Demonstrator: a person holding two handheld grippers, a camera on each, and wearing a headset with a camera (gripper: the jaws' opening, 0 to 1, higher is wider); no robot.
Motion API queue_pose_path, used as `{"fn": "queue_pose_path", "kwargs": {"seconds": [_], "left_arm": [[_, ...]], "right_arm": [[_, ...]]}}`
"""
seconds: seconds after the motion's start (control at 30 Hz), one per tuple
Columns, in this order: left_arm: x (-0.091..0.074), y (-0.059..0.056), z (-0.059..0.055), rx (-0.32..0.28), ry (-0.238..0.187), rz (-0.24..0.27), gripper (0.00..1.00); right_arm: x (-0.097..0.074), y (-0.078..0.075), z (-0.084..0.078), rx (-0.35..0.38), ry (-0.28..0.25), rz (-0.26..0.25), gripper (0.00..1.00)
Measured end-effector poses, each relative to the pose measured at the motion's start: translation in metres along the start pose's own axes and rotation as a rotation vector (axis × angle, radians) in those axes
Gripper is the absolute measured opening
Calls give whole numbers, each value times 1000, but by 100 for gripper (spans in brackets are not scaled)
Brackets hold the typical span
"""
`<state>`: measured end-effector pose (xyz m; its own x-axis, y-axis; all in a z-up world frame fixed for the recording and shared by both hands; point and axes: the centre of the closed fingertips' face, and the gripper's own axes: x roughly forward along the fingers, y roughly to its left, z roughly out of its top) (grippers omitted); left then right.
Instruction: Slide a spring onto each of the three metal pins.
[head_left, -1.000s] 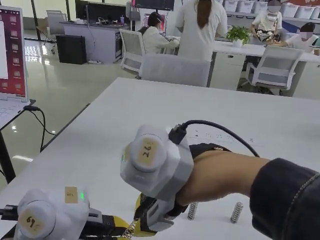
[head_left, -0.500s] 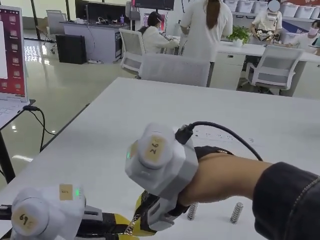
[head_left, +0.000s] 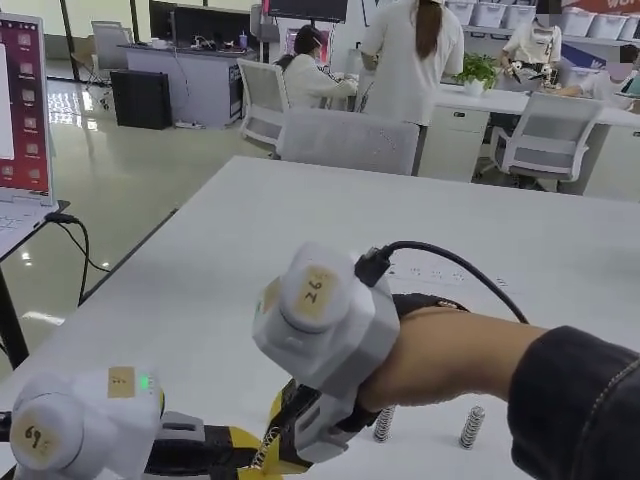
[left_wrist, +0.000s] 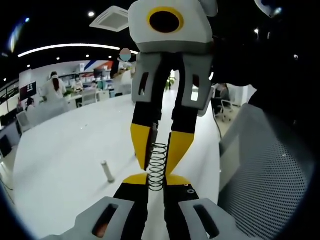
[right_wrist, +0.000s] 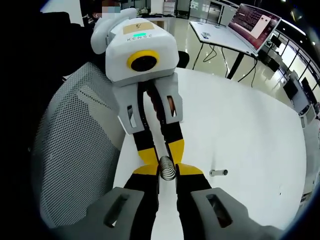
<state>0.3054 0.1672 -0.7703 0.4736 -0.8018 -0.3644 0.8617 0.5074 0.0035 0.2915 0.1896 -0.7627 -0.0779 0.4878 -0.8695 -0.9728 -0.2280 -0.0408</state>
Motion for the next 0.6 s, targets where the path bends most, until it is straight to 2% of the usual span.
{"fn": "queue_pose_path", "kwargs": {"seconds": [0.6], "left_arm": [[2,1,-2,-20,3,3,4]], "right_arm": [[2,0,-1,-9,12,5,8]]}}
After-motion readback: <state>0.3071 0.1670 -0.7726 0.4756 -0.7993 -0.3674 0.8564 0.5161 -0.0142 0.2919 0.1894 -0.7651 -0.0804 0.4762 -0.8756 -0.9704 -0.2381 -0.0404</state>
